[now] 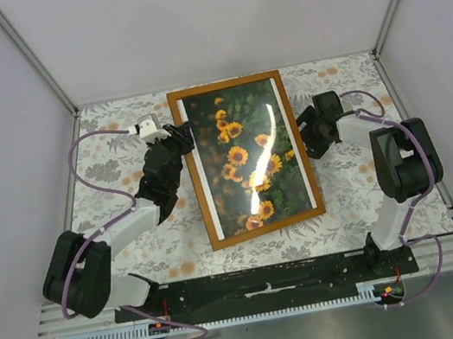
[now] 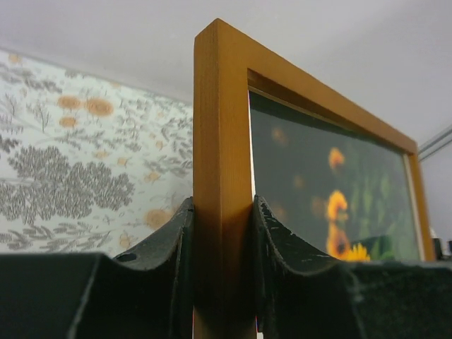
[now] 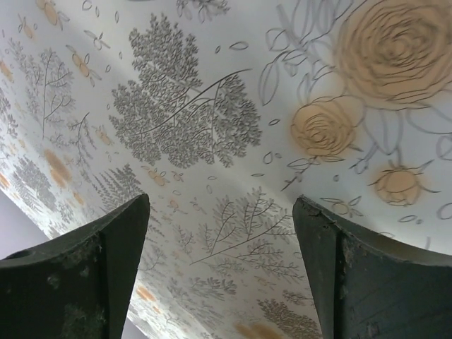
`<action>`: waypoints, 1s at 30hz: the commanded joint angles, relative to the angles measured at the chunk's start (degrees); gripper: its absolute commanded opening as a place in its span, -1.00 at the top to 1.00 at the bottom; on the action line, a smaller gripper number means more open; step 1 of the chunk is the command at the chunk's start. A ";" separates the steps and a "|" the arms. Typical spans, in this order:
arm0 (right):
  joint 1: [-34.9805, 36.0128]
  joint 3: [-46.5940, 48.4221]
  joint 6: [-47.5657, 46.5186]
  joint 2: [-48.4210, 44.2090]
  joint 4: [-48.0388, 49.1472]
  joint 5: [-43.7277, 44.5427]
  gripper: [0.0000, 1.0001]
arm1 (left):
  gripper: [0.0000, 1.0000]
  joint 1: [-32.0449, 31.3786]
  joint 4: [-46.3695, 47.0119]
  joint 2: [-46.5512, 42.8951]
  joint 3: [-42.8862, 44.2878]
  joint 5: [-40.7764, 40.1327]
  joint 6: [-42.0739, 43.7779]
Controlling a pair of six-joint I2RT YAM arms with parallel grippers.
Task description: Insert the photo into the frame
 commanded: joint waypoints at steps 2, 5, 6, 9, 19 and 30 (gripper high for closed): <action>2.28 1.14 -5.05 -1.29 -0.52 -3.93 -0.84 | 0.96 0.15 -8.09 10.43 -3.63 13.59 1.86; 1.57 0.71 -5.05 -1.29 -0.78 -4.02 -0.84 | 0.95 2.08 -5.72 14.38 -3.54 17.11 0.98; 1.31 0.53 -5.14 -1.29 -0.87 -4.11 -0.84 | 0.93 2.87 -4.84 15.70 -3.45 18.42 0.80; 0.43 0.00 -5.49 -1.38 -1.66 -3.67 -0.84 | 0.83 4.81 -2.82 19.66 -2.84 22.29 -0.25; -4.49 -1.41 -9.44 -1.46 -5.61 -0.60 -0.87 | -0.22 11.13 -2.01 25.21 -0.29 32.24 -2.98; -11.25 4.65 -12.96 -0.76 -18.08 6.16 -0.96 | -0.51 16.06 -23.53 18.35 10.51 29.51 -4.30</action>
